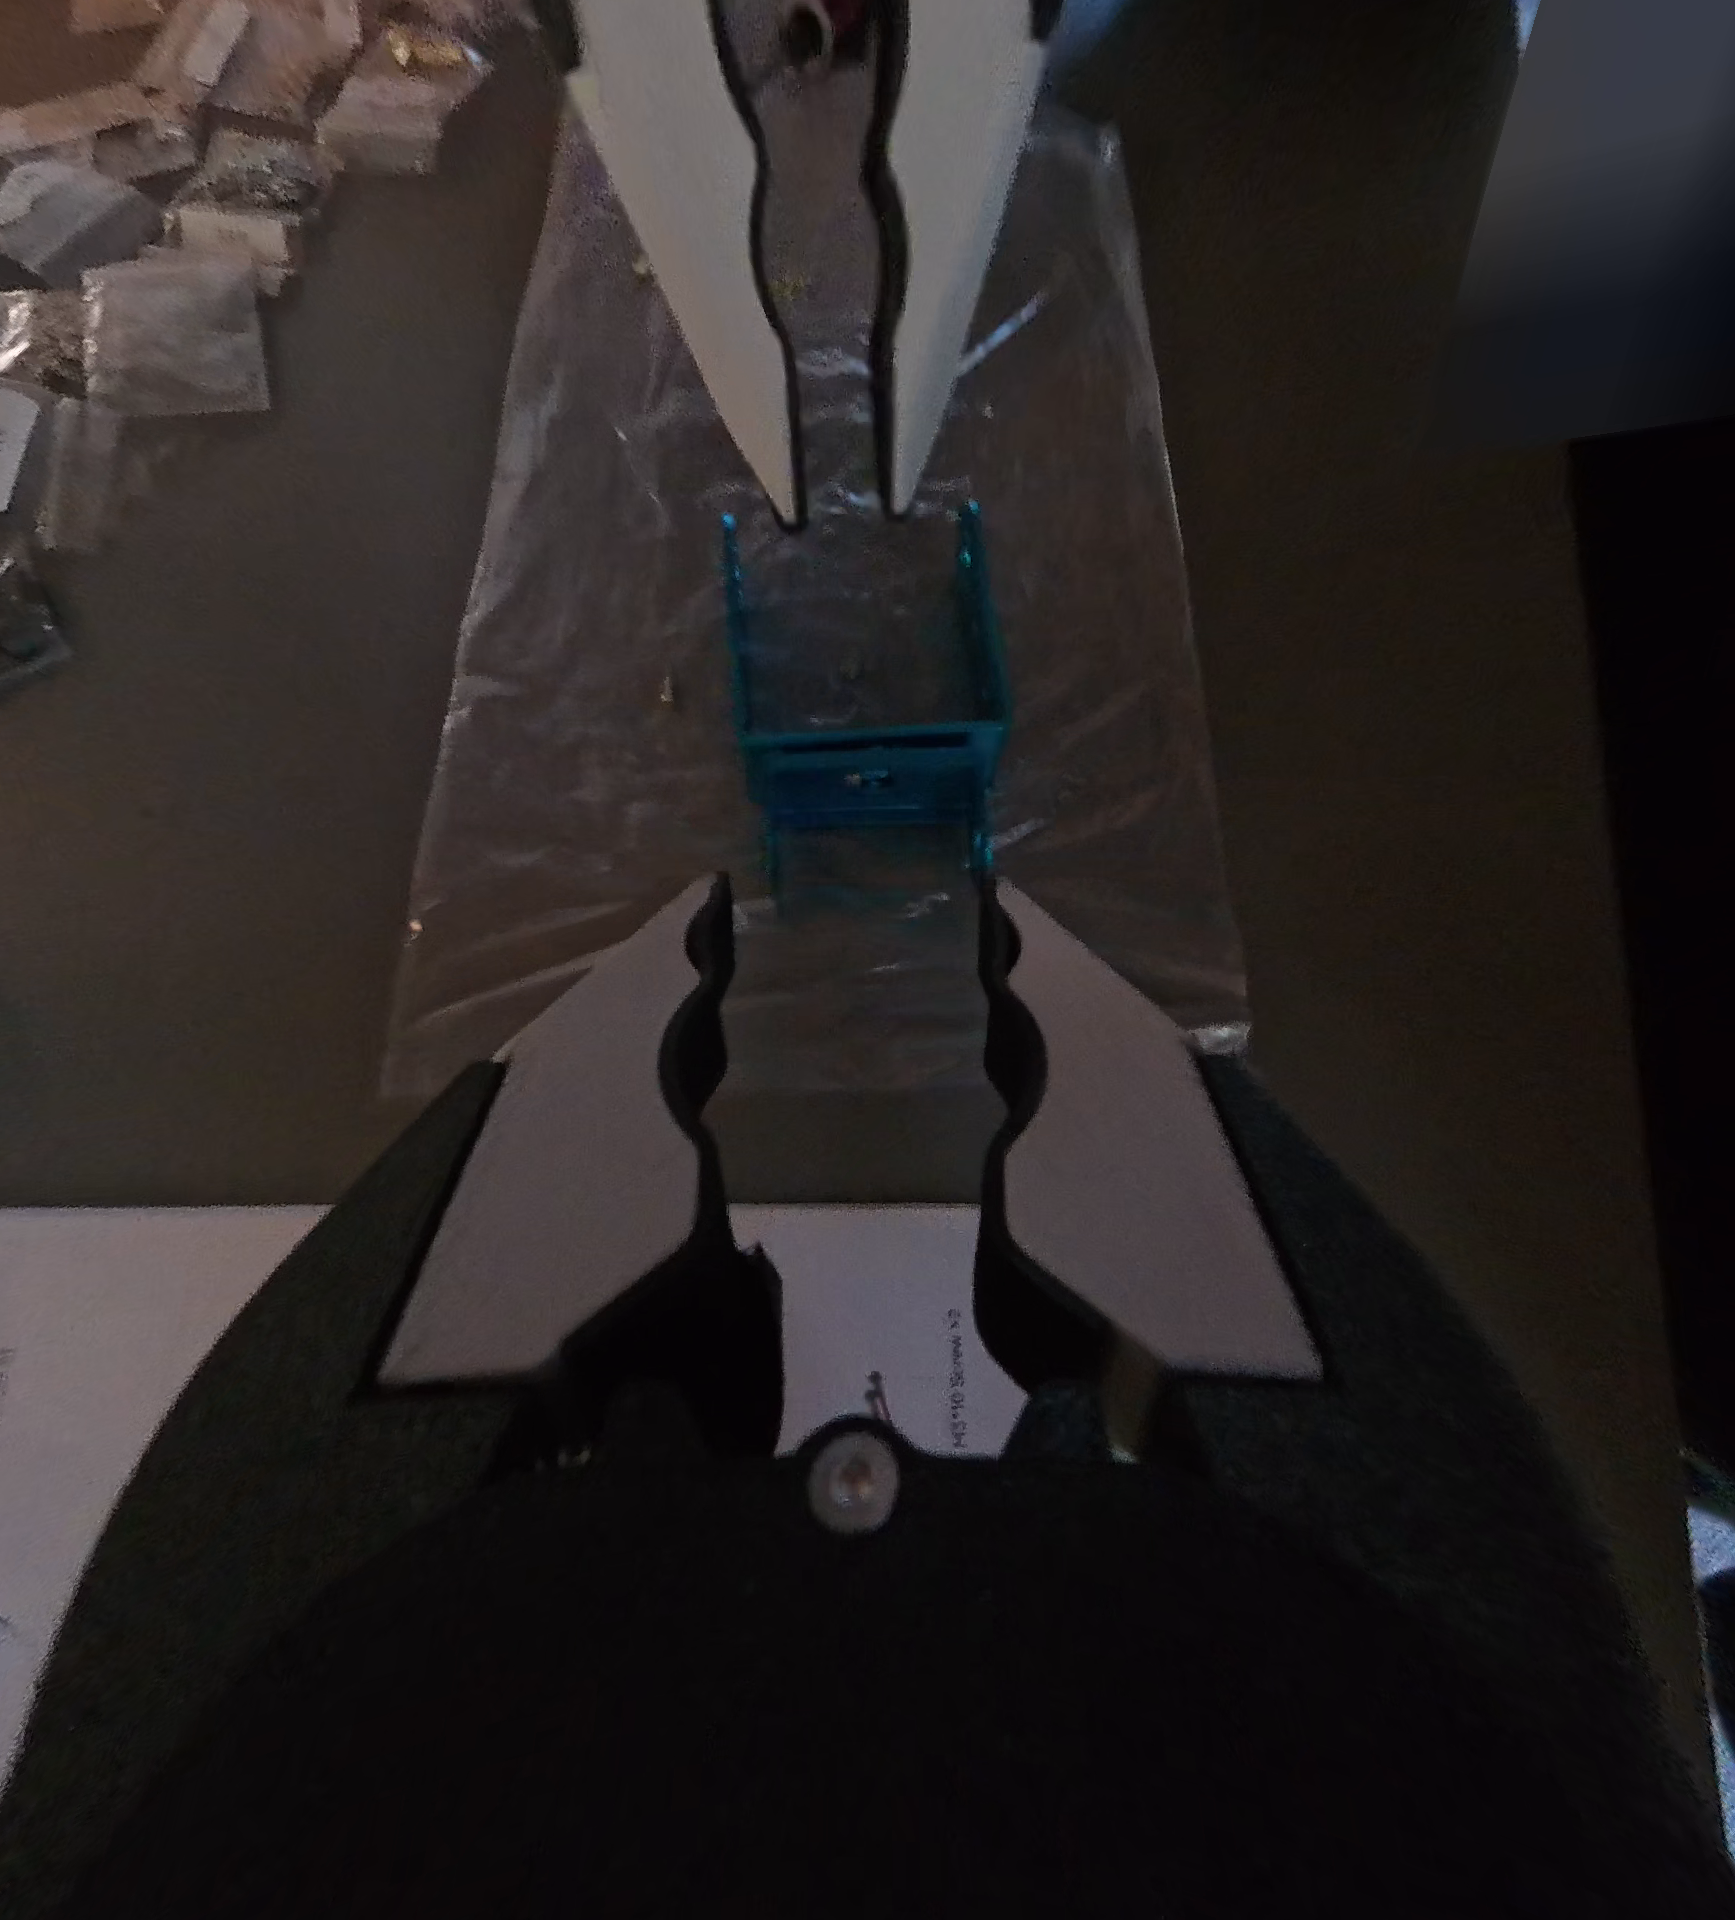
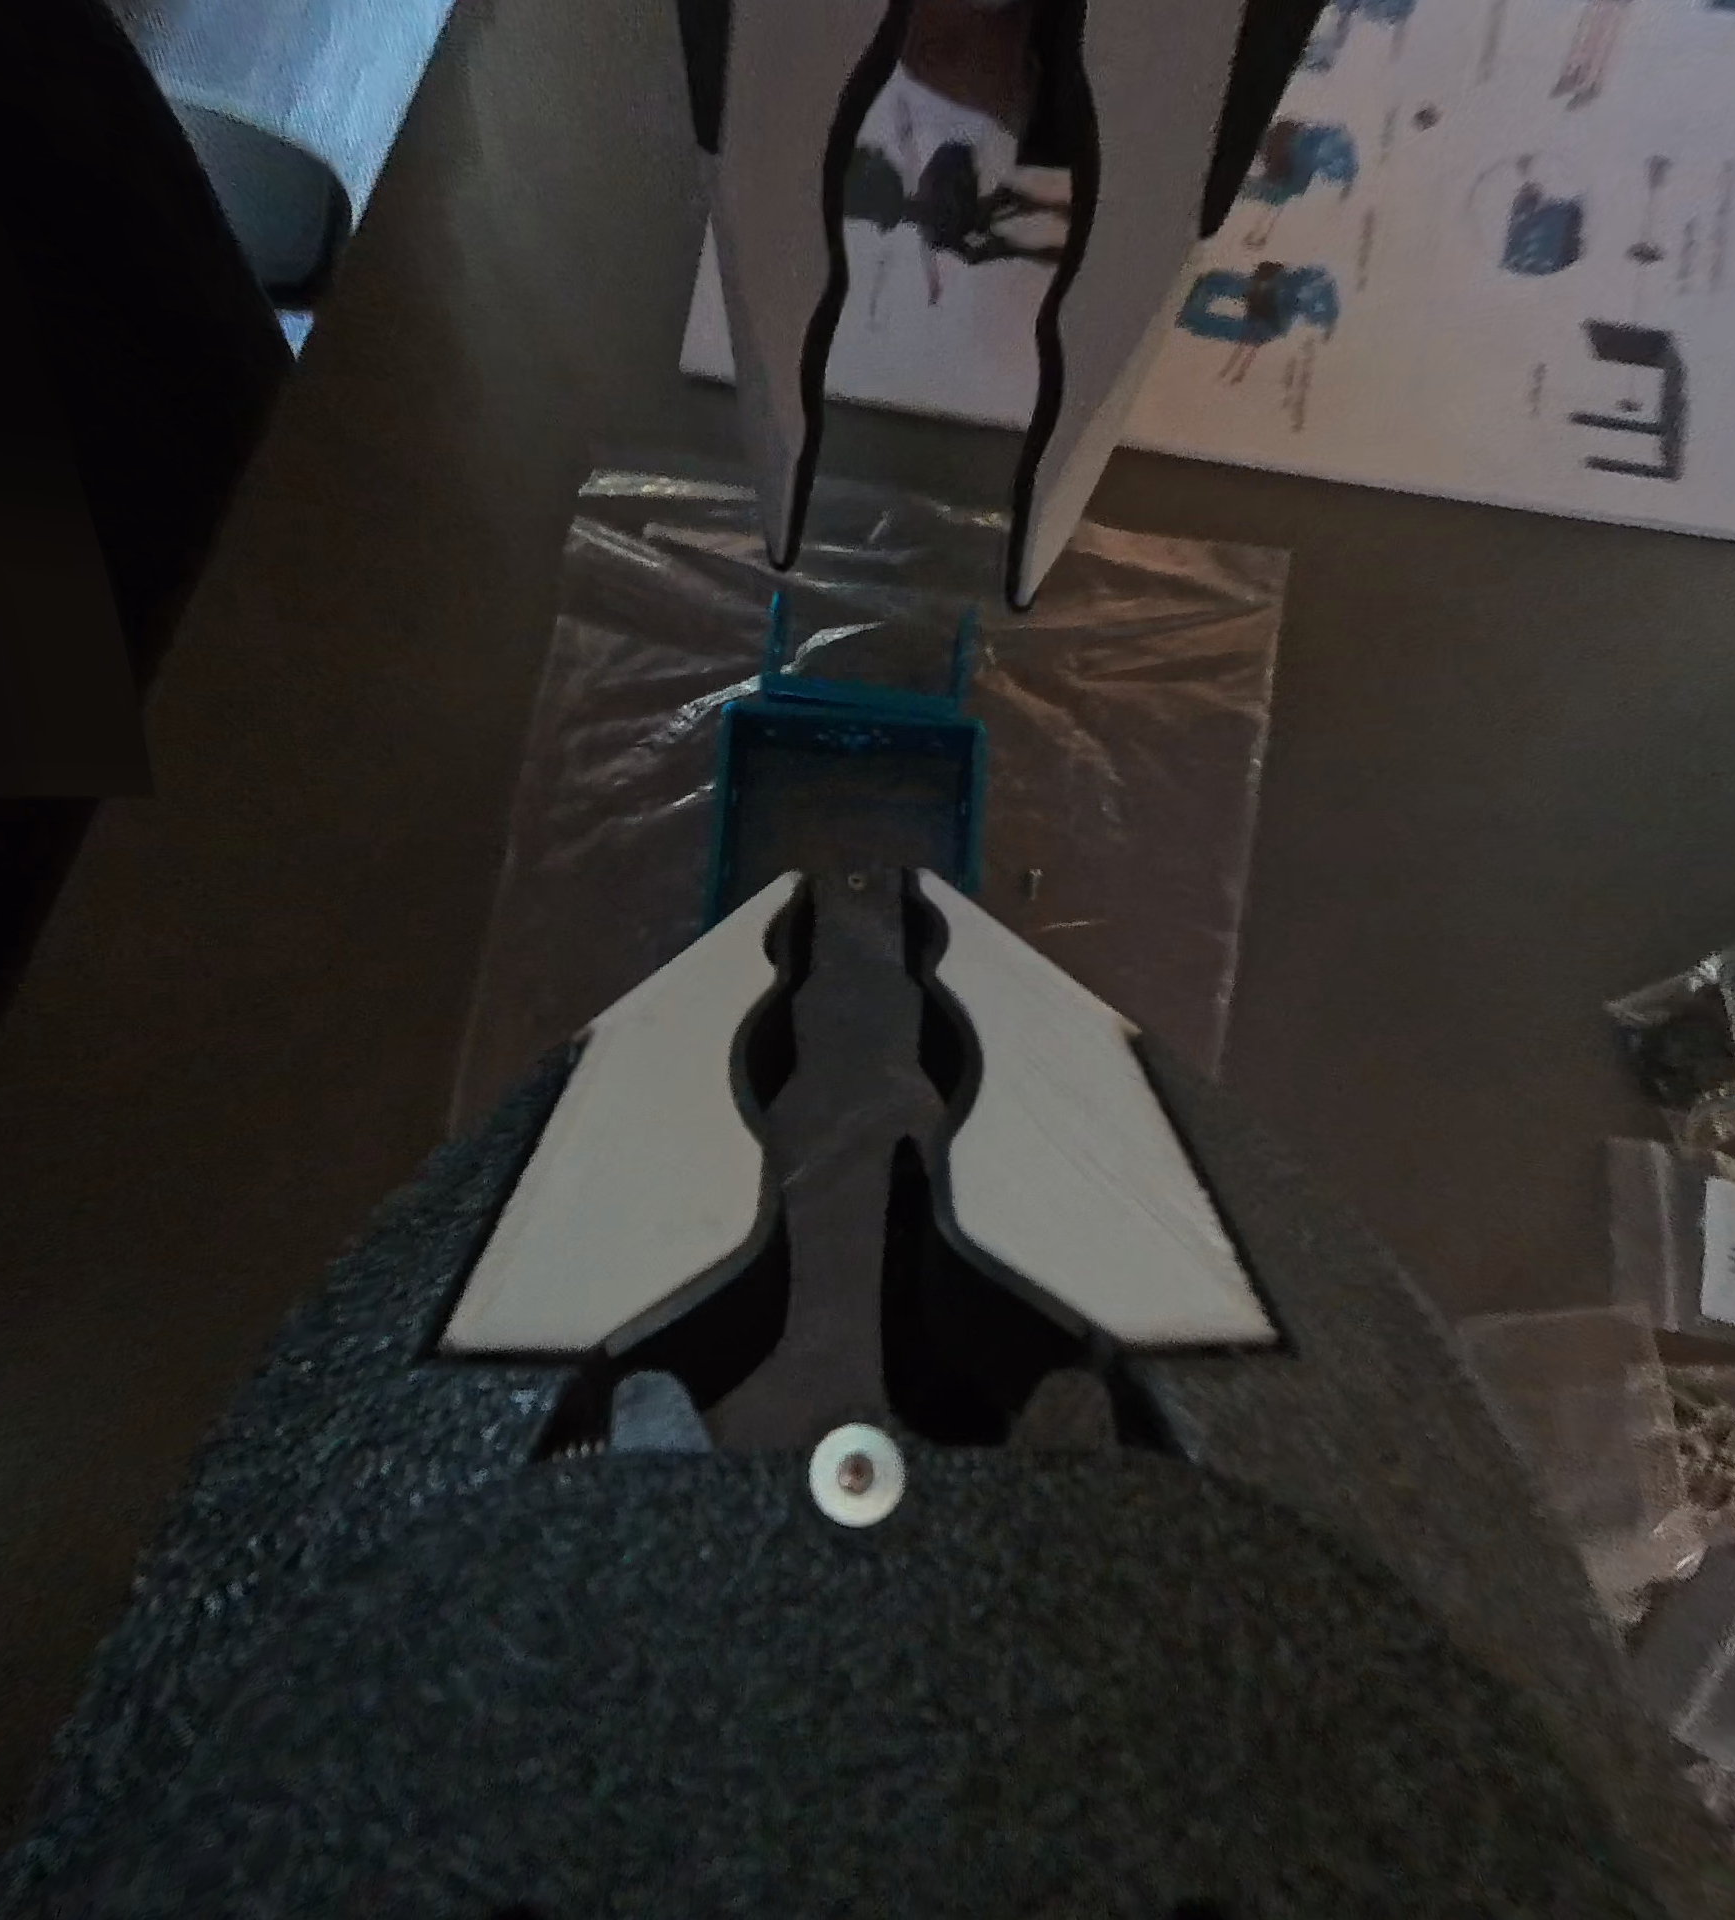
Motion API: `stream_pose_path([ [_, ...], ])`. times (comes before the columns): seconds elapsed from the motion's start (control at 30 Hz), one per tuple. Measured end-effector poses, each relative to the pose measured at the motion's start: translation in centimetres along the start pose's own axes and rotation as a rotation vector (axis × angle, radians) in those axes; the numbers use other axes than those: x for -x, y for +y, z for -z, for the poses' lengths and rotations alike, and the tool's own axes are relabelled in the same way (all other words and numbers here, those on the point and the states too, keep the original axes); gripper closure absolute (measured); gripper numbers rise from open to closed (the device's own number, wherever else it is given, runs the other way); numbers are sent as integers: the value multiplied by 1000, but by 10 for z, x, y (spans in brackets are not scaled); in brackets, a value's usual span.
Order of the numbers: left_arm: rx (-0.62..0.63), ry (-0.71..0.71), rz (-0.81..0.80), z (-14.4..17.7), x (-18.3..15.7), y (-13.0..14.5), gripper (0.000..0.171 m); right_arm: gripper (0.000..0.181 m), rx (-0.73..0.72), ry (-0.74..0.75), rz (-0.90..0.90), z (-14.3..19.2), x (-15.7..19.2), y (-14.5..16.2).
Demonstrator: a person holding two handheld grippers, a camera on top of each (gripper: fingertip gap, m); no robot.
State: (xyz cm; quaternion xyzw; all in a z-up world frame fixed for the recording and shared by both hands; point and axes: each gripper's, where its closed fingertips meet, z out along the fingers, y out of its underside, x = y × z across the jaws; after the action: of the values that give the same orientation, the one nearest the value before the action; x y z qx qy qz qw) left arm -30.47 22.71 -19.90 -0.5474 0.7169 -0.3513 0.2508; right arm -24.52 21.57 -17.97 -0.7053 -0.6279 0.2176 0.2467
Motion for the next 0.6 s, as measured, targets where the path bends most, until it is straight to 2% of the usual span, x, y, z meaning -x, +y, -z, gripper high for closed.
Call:
stream_pose_path([
  [0.07, -21, 17, 62, 5, 7, -3, 125, 144, -67, 7, -52, 9, -4, 2],
  [0.13, -22, 35, 48, 8, 8, -7, 125, 112, -118, -19, -104, 10, -2, 9],
  [0.17, -30, 21, 24, 10, 12, -11, 125, 107, -122, -10, -124, 8, -3, 15],
  [0.23, -21, 24, 1, 9, 19, -14, 126, 104, -122, 15, -130, 3, -3, 26],
  [0.37, 1, 122, 2, -7, 20, -9, 126, 106, -83, 42, -104, -10, 1, 30],
  [0.47, 20, 112, -60, -15, 21, -5, 128, 112, -66, 72, -66, -14, -2, 27],
  [0.6, -8, 88, -106, -14, 21, -10, 139, 121, -65, 57, -65, -17, 1, 27],
])
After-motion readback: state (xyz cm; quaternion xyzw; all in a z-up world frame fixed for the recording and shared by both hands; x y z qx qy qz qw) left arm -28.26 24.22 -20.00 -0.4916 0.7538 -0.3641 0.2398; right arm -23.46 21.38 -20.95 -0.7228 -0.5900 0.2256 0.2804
